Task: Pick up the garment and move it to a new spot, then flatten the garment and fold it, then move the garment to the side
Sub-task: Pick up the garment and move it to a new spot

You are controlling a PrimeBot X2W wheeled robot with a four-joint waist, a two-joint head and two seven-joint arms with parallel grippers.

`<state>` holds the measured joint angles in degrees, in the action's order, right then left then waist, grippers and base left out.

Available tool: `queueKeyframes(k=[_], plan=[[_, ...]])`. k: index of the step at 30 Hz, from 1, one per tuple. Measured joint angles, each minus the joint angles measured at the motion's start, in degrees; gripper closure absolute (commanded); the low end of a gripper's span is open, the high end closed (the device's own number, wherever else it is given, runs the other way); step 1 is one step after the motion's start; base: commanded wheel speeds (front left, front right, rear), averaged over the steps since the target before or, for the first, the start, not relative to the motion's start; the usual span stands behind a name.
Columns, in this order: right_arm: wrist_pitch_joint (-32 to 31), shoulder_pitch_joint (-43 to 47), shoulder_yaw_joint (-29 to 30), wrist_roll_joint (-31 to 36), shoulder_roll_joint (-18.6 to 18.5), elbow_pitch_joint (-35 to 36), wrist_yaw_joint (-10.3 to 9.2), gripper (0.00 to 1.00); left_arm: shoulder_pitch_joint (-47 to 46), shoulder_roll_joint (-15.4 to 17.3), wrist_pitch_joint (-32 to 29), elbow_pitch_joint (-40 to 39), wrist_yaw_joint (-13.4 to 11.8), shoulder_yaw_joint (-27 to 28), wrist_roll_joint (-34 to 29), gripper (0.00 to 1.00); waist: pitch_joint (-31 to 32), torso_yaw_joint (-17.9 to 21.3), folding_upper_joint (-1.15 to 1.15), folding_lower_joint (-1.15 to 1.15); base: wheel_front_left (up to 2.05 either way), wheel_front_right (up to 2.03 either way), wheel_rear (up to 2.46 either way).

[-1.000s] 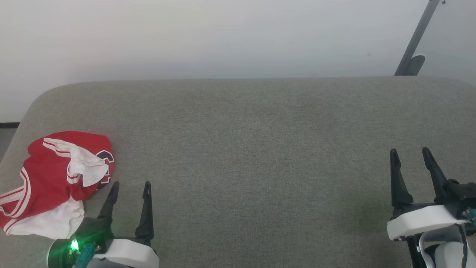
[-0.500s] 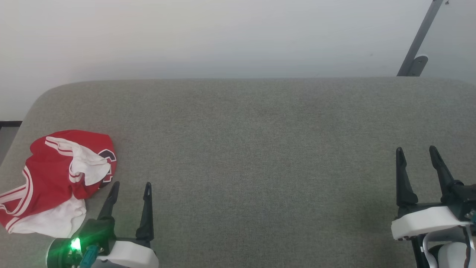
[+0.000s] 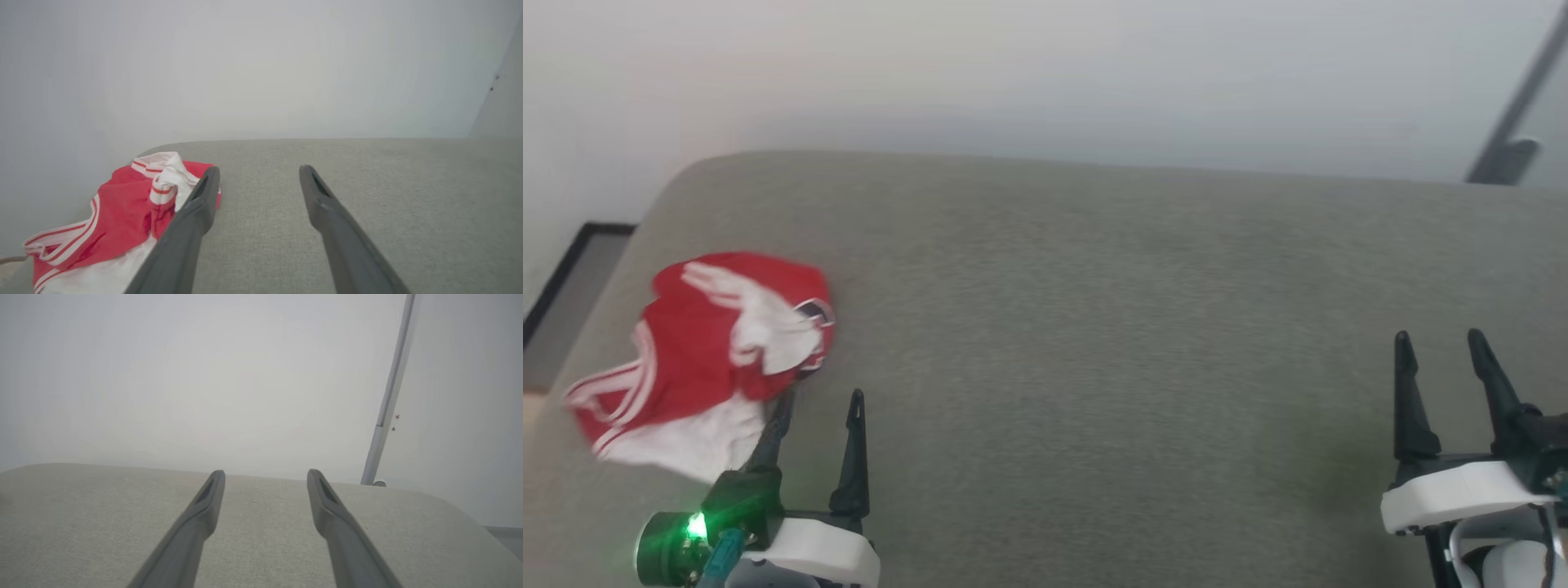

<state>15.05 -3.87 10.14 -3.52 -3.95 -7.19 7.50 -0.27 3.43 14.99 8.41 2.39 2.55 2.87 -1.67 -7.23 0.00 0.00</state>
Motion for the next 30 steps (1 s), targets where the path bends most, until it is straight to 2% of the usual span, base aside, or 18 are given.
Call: queueKeyframes(k=[6, 15, 19, 26, 30], plan=[[0.0, 0.24, -1.85, -0.18, -0.11, -0.53, 0.0, 0.0, 0.4, -0.21, -0.01, 0.2, -0.57, 0.22, 0.04, 0.0, 0.16, -5.87, 0.0, 0.0, 0.0, 0.0, 0.0], [0.01, 1.13, -5.05, -1.0, 0.12, -2.09, 0.0, 0.0, 3.22, -0.36, -0.01, 0.13, -1.32, 0.51, -0.4, 0.0, 1.78, -16.89, 0.0, 0.0, 0.0, 0.0, 0.0], [0.01, -0.45, -9.55, -1.25, 0.38, -3.33, 0.04, 0.0, 4.54, -0.35, 0.0, -1.48, -2.64, 2.02, 0.23, 0.0, 2.16, -20.95, 0.0, 0.0, 0.0, 0.0, 0.0], [0.02, -5.24, -17.42, -3.56, 0.01, -7.35, 0.03, 0.0, 6.24, -0.42, 0.0, -4.95, -6.05, 2.57, 3.58, 0.0, 0.45, -23.46, 0.0, 0.0, 0.0, 0.0, 0.0], [0.01, -6.17, -18.94, -4.1, 0.02, -8.09, 0.03, 0.0, 7.01, -0.43, 0.0, -5.79, -6.83, 1.87, 4.32, 0.0, 0.03, -23.64, 0.0, 0.0, 0.0, 0.0, 0.0]])
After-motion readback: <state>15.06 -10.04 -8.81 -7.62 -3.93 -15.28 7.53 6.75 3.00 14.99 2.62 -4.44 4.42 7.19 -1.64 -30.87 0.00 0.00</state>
